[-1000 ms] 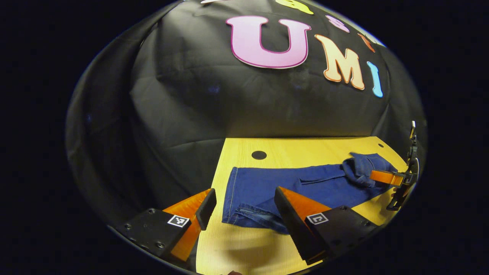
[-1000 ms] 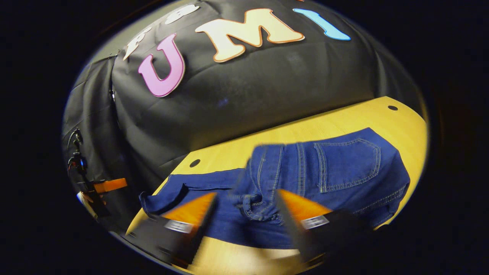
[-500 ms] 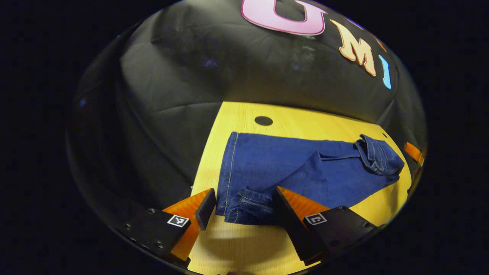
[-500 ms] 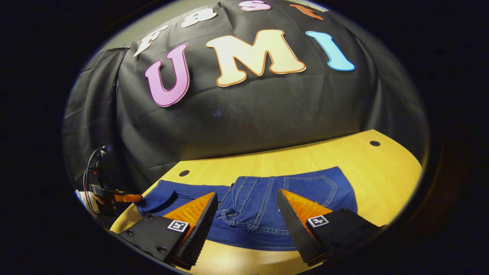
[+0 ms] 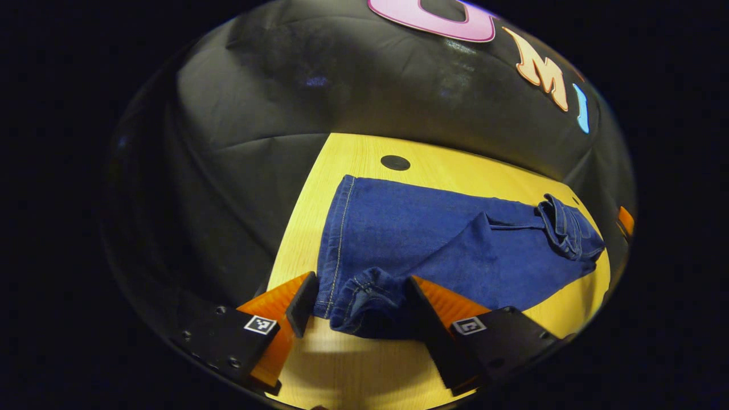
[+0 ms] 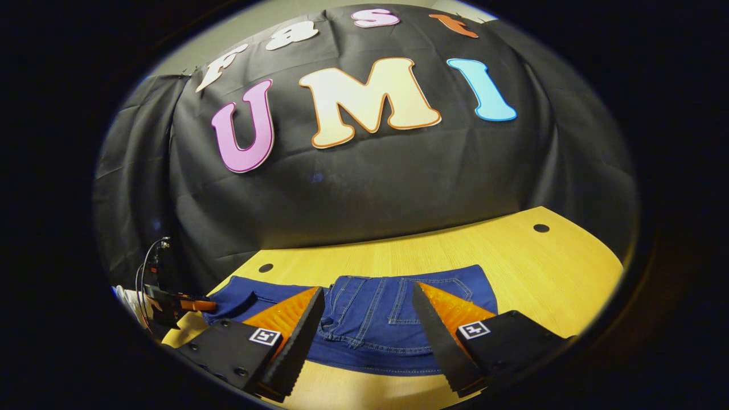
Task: Grasp the waist and the cuffs of the jeans and fold them to make the two legs overlap; first hold the waist and fold one-third of the jeans toward the cuffs, then hold the cuffs and fold the remaining one-third in the same direction to finish folding.
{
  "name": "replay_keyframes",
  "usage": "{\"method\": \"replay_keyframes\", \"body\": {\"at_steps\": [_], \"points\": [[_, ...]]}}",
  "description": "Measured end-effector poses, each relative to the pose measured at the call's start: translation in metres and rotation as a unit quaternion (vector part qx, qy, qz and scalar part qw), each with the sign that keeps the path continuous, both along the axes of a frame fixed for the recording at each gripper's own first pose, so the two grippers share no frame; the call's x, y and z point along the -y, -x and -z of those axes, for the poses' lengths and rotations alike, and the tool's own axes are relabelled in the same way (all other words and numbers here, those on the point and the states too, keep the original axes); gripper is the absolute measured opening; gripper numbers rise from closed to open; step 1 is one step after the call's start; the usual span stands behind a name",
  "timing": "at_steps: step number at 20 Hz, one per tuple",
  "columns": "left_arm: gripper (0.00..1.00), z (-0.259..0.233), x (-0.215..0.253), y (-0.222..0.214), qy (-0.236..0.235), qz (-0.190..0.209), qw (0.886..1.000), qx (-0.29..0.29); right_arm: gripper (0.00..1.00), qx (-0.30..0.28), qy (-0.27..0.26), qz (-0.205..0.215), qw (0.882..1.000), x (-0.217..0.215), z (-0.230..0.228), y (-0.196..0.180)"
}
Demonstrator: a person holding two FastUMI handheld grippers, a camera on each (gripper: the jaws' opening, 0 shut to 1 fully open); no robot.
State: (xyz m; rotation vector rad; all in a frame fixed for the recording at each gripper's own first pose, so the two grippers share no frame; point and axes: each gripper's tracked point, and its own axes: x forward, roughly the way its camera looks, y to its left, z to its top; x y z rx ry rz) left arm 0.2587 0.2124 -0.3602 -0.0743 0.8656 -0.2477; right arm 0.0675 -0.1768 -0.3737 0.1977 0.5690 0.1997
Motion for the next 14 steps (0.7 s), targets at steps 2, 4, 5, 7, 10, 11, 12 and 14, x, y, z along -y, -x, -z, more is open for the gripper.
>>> {"method": "replay_keyframes", "body": {"at_steps": [2,4,5,7,10,11,12,14], "points": [[0.64,0.001,0.018,-0.001,0.021,-0.007,1.0,-0.004,0.97,-0.003,-0.002,0.002,1.0,0.004,0.003,0.0],[0.33,0.001,0.018,0.002,0.022,-0.016,1.0,-0.015,0.97,-0.004,-0.007,-0.001,1.0,0.005,0.001,0.0],[0.22,0.0,0.019,0.001,0.023,-0.022,0.999,-0.023,0.97,-0.002,-0.007,-0.004,1.0,0.006,-0.002,-0.001],[0.05,-0.002,0.021,-0.001,0.032,-0.044,0.998,-0.034,0.97,0.007,-0.006,-0.009,1.0,0.012,-0.011,-0.005],[0.0,-0.027,0.024,-0.002,0.033,-0.073,0.997,-0.02,0.97,0.018,-0.01,-0.014,1.0,0.029,-0.029,-0.011],[0.0,-0.042,0.03,-0.001,0.033,-0.075,0.997,-0.01,0.97,0.019,-0.009,-0.014,1.0,0.036,-0.033,-0.011],[0.0,-0.058,0.04,-0.001,0.039,-0.072,0.997,0.004,0.97,0.022,-0.01,-0.015,1.0,0.044,-0.039,-0.012],[0.0,-0.097,0.067,0.004,0.062,-0.06,0.996,0.03,0.97,0.026,-0.01,-0.017,0.999,0.059,-0.051,-0.012]]}}
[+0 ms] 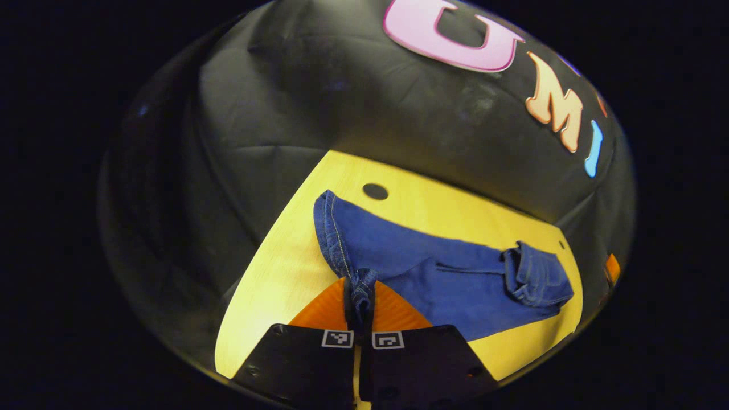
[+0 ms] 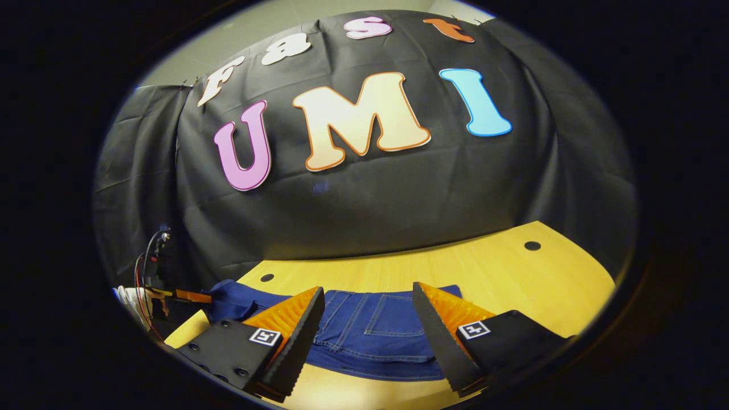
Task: Grasp the waist and the cuffs of the jeans and fold them to make the two legs overlap; first hold the waist and fold one-third of the jeans toward the cuffs, then hold the cuffs and fold the remaining one-third in the same direction to finish folding.
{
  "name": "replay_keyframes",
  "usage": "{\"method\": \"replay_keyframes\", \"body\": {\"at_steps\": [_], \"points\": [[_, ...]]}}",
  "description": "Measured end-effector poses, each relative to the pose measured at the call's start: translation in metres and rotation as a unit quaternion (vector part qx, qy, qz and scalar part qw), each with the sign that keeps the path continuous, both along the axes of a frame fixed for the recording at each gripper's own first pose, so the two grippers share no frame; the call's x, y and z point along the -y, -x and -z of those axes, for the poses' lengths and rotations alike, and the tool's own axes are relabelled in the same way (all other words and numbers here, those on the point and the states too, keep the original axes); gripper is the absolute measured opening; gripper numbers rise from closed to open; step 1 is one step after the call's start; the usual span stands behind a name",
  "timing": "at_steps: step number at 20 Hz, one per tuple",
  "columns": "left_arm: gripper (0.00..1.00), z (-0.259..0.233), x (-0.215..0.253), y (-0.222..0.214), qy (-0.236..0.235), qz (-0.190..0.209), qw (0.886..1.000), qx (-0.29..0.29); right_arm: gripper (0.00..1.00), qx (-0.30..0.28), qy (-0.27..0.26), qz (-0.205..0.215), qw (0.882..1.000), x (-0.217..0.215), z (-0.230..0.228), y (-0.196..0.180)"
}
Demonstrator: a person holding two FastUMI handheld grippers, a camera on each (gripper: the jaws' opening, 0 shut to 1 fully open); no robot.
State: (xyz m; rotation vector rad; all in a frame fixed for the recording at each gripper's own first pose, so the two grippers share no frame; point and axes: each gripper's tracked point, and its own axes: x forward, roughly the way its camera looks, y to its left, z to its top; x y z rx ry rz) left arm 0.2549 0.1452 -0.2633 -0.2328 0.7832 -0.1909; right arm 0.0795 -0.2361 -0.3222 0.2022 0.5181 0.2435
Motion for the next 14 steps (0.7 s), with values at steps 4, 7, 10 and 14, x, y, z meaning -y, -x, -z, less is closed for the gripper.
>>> {"method": "replay_keyframes", "body": {"at_steps": [4,7,10,14], "points": [[0.0,-0.051,0.063,0.003,0.008,0.034,0.999,0.038,0.97,0.002,0.003,-0.01,1.0,0.028,-0.014,0.004],[0.0,-0.076,0.116,0.007,0.017,0.061,0.997,0.052,0.97,0.008,-0.004,-0.017,1.0,0.046,-0.027,0.008],[0.0,-0.095,0.163,0.008,0.023,0.084,0.994,0.067,0.97,0.015,0.006,-0.024,1.0,0.068,-0.034,0.013],[0.0,-0.112,0.223,0.006,0.037,0.103,0.99,0.084,0.97,0.021,-0.006,-0.015,1.0,0.102,-0.046,0.015]]}}
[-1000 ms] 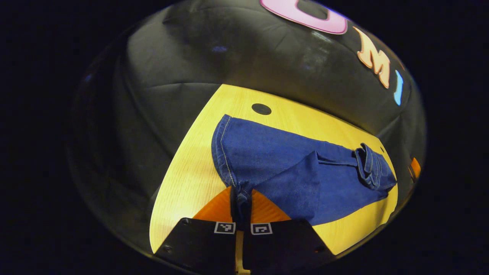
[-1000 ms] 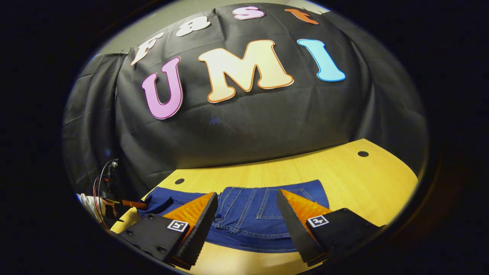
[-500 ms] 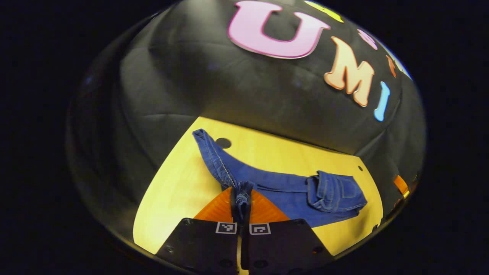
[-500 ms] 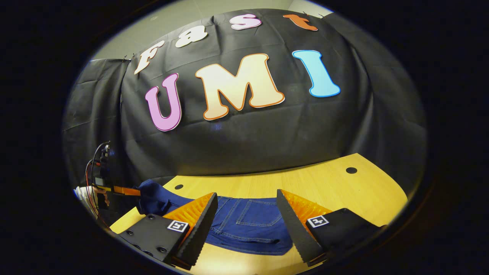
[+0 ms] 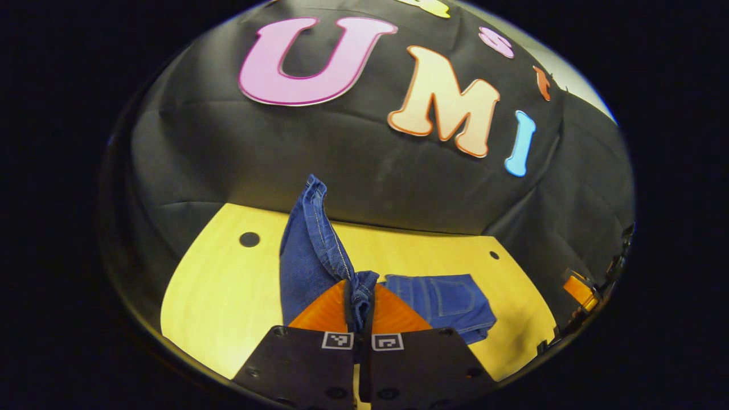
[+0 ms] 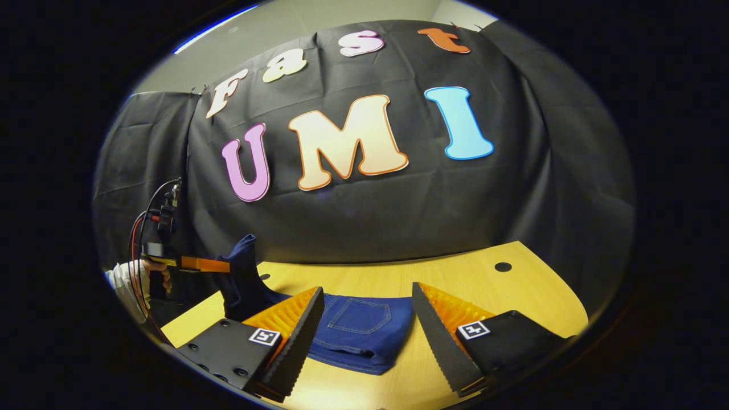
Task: Grasp the waist and the cuffs of the jeans and fold them to make the two legs overlap; first hold the waist and fold one-third of the jeans toward the cuffs, then hold the cuffs and fold the remaining one-third in the same direction to finish folding.
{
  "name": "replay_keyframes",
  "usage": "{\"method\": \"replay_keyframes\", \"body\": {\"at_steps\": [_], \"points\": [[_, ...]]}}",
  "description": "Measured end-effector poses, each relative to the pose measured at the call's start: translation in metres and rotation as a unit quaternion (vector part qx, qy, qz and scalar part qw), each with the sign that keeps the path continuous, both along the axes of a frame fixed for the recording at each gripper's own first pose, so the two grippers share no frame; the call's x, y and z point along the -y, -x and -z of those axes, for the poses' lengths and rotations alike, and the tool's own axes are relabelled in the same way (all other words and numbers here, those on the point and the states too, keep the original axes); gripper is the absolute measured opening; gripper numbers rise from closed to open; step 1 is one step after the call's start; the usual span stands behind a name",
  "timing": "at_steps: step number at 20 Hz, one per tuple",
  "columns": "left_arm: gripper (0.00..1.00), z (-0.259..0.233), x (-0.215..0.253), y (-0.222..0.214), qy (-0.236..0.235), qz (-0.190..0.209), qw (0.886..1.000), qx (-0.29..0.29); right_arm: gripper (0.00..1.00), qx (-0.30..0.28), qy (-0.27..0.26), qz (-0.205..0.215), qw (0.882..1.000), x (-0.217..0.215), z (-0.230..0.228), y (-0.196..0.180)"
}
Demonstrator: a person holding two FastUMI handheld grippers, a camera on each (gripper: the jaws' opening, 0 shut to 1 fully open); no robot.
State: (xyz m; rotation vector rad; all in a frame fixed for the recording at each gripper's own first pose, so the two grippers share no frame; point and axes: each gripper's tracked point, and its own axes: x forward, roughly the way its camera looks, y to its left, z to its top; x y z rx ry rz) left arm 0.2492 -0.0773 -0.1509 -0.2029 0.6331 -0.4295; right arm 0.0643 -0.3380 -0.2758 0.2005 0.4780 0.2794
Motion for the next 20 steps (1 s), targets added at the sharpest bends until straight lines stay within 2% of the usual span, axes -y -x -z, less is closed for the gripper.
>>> {"method": "replay_keyframes", "body": {"at_steps": [4,9,14,17,20], "points": [[0.0,-0.012,0.056,-0.002,0.007,0.027,1.0,0.013,0.97,0.0,0.002,0.013,1.0,0.033,-0.002,0.005],[0.0,-0.005,0.13,0.003,0.018,0.064,0.998,0.012,0.97,-0.001,0.011,0.025,1.0,0.067,-0.005,0.007],[0.0,0.036,0.198,0.022,0.012,0.1,0.995,-0.016,0.97,-0.008,0.023,0.029,0.999,0.094,0.0,0.007],[0.0,0.083,0.221,0.04,-0.021,0.104,0.993,-0.045,0.97,-0.016,0.024,0.028,0.999,0.109,0.01,0.012],[0.0,0.108,0.229,0.048,-0.051,0.091,0.994,-0.039,0.97,-0.024,0.027,0.017,0.999,0.116,0.019,0.014]]}}
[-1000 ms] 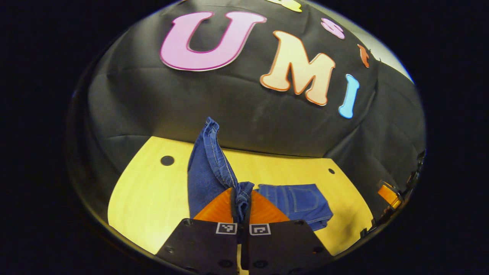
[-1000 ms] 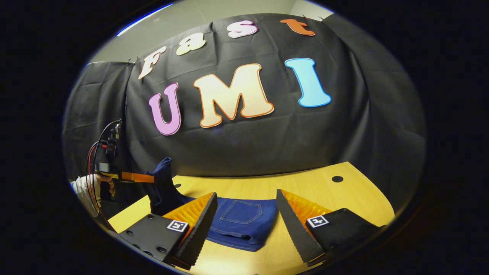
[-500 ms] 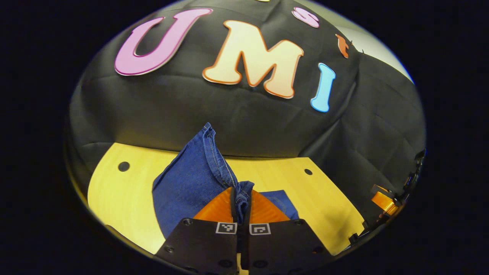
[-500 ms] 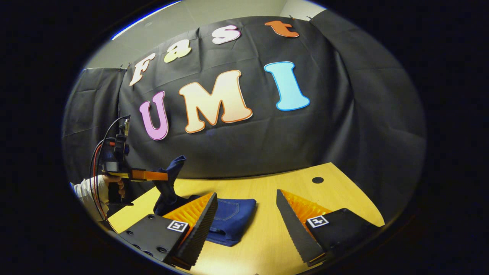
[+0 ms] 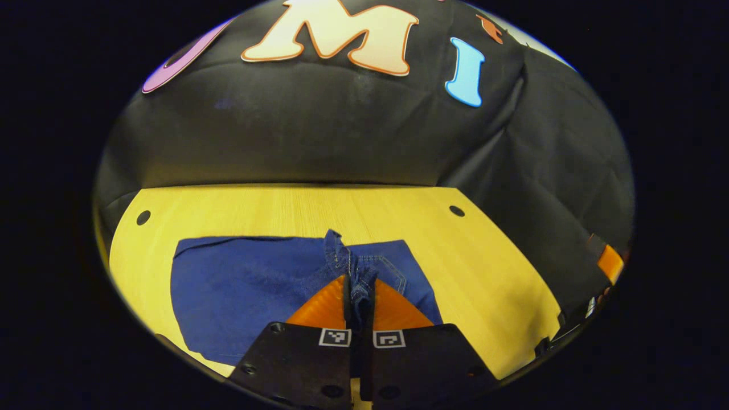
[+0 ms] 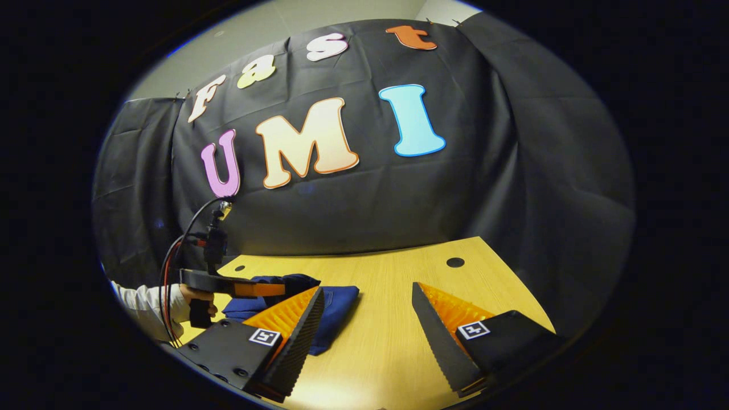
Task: Grasp the waist and the cuffs of the jeans and fold them to make the two legs overlap; first hold the waist and fold one-third of the jeans toward the cuffs, then hold the cuffs and fold the remaining one-third in the same direction to finish folding.
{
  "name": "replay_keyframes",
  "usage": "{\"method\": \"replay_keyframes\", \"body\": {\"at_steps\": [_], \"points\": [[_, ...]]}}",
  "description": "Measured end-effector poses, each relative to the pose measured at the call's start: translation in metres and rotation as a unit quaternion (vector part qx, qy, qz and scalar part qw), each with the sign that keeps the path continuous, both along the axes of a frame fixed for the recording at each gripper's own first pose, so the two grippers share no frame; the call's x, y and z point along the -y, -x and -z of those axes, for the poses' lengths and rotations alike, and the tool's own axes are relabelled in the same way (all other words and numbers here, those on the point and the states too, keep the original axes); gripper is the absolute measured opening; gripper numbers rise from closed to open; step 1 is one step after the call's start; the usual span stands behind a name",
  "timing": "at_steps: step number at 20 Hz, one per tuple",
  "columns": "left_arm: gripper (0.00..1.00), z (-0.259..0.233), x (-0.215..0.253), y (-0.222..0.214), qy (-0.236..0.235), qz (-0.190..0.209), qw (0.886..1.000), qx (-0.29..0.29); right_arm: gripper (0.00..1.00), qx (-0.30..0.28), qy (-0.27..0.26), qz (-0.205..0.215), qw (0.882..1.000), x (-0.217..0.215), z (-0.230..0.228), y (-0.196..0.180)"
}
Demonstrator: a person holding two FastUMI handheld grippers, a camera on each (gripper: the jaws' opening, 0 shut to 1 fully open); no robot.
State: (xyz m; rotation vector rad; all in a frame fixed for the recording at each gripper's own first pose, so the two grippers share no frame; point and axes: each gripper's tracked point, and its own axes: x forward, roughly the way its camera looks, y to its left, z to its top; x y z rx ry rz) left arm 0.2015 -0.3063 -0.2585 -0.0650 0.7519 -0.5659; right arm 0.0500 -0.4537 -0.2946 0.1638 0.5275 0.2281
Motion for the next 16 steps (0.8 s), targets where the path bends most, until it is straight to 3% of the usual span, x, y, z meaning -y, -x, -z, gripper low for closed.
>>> {"method": "replay_keyframes", "body": {"at_steps": [1,3,6,11,16], "points": [[0.0,0.001,0.002,0.001,-0.002,-0.001,1.0,0.007,0.97,0.001,-0.001,-0.004,1.0,-0.001,0.0,0.0],[0.17,-0.008,0.005,0.007,0.006,-0.006,1.0,0.026,0.97,0.008,0.0,-0.013,1.0,-0.005,-0.001,0.0],[0.96,-0.042,-0.014,0.015,0.005,-0.037,0.996,0.084,0.97,0.036,-0.002,-0.015,0.999,-0.017,-0.018,0.0],[0.95,-0.125,-0.088,0.055,-0.011,-0.098,0.974,0.202,0.96,0.127,0.005,0.004,0.992,-0.058,-0.076,0.01],[0.94,-0.184,-0.149,0.113,-0.023,-0.097,0.96,0.262,0.97,0.179,0.002,0.009,0.984,-0.103,-0.131,0.041]]}}
